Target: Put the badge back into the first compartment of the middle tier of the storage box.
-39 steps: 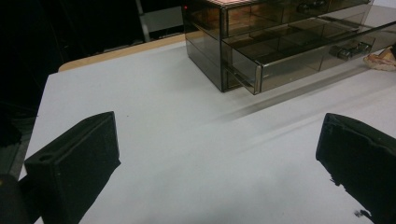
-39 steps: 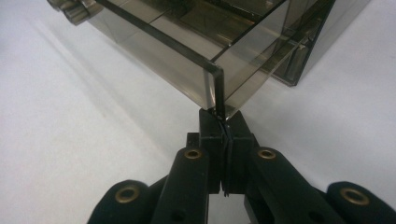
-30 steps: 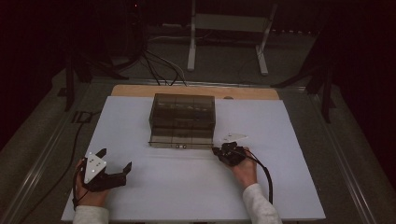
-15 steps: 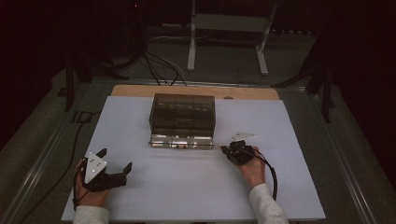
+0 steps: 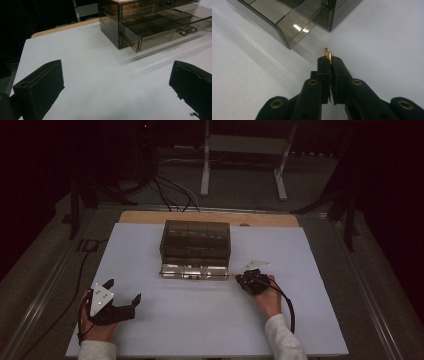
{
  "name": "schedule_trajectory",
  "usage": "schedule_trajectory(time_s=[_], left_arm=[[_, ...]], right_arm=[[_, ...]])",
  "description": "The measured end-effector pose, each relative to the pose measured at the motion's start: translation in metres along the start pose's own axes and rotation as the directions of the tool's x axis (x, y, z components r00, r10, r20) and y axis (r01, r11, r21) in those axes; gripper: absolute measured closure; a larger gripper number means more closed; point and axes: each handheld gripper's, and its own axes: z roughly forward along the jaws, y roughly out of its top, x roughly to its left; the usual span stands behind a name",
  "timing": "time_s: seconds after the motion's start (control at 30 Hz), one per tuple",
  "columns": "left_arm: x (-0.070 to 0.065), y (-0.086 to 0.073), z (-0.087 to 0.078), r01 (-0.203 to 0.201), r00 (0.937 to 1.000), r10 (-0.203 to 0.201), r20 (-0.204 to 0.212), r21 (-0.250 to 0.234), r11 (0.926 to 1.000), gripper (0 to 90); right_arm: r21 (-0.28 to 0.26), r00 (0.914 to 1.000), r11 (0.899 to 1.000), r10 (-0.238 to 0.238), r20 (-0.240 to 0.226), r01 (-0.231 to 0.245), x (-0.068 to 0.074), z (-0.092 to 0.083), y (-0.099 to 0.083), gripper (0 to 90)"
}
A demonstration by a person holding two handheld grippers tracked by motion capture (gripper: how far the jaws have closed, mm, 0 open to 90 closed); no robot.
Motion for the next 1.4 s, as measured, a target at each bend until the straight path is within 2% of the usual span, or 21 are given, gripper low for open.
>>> schedule_trajectory(time_s=[0.1, 0.17, 0.4, 0.53, 0.57, 0.63, 0.73, 1.03, 1.4], left_arm=[[0.0, 0.0, 0.0, 0.0, 1.0, 0.0, 0.0, 0.001, 1.0, 0.6], [0.0, 0.0, 0.0, 0.0, 1.0, 0.0, 0.0, 0.0, 1.0, 0.6], [0.0, 0.0, 0.0, 0.0, 1.0, 0.0, 0.001, 0.0, 1.0, 0.6], [0.0, 0.0, 0.0, 0.0, 1.0, 0.0, 0.0, 0.0, 1.0, 0.6], [0.0, 0.0, 0.0, 0.0, 1.0, 0.0, 0.0, 0.0, 1.0, 0.6], [0.0, 0.0, 0.0, 0.001, 1.0, -0.001, -0.001, 0.0, 1.0, 0.6], [0.0, 0.0, 0.0, 0.0, 1.0, 0.0, 0.001, 0.001, 1.0, 0.6], [0.0, 0.0, 0.0, 0.0, 1.0, 0.0, 0.002, 0.0, 1.0, 0.6], [0.0, 0.0, 0.0, 0.002, 1.0, -0.002, 0.006, -0.001, 1.0, 0.6]], right_arm=[[-0.005, 1.0, 1.0, 0.005, -0.002, -0.005, 0.0, 0.0, 0.0, 85.9], [-0.012, 0.9999, 1.0, 0.007, 0.008, -0.007, 0.001, 0.002, 0.002, 79.5], [-0.016, 0.9996, 1.0, 0.005, 0.026, -0.005, 0.002, 0.004, 0.004, 74.2], [0.006, 0.9982, 1.0, -0.022, 0.056, 0.021, 0.005, 0.009, 0.002, 79.7], [0.005, 0.9982, 1.0, -0.015, 0.058, 0.015, 0.005, 0.01, 0.002, 80.2], [-0.006, 0.9991, 1.0, -0.009, 0.042, 0.01, 0.006, 0.01, 0.002, 81.5], [0.003, 0.9988, 1.0, -0.02, 0.045, 0.02, 0.008, 0.01, 0.004, 81.3], [0.006, 0.999, 1.0, -0.002, 0.044, 0.002, 0.006, 0.017, 0.003, 80.6], [-0.003, 0.9995, 1.0, 0.018, 0.027, -0.018, 0.005, 0.013, 0.004, 81.7]])
